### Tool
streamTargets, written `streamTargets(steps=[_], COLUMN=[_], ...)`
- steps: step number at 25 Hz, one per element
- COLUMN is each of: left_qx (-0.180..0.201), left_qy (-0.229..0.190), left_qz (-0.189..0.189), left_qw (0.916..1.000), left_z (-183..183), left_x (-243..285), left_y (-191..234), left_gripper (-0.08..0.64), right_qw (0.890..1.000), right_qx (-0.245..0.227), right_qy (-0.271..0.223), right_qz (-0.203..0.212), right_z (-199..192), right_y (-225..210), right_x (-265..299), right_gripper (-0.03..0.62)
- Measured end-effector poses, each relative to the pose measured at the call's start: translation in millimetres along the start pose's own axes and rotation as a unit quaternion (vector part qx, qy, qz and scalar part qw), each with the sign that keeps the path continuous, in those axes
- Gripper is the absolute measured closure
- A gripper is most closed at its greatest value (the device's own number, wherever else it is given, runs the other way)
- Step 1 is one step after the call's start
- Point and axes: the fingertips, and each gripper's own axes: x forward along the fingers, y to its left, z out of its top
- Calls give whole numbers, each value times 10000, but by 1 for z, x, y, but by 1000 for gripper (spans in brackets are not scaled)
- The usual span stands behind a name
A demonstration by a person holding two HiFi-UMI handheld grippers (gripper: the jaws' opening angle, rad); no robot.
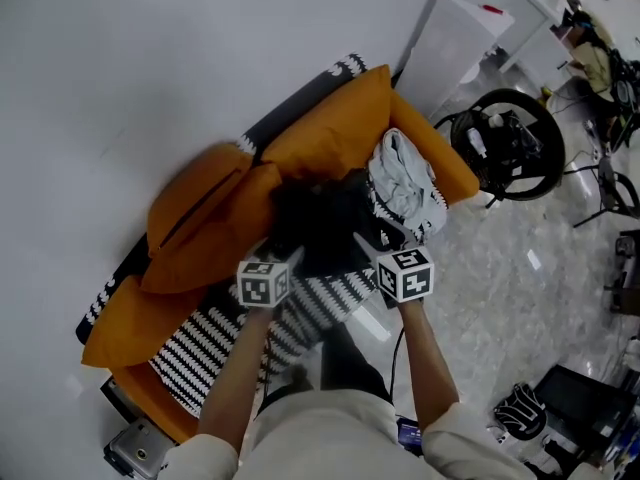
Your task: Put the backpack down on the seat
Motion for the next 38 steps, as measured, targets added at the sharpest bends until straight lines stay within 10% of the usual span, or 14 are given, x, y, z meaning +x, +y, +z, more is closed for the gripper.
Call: streamTargets(steps=[29, 38], left_qx=[1282, 2026], left_qy=[-1458, -2044], left_qz=[33, -62], left_qw=[9810, 9577], left_z=[-25, -29], left_x=[-242, -325], left_y=[-79, -124], left_gripper=[549, 549], right_qw=[9809, 9690], right_qx=[-195, -521], right_qy=[-1560, -2127], right_qz=[-1144, -1144], right_z=[-28, -31], right_y=[109, 171], right_x=[-254, -327], right_gripper=[568, 589])
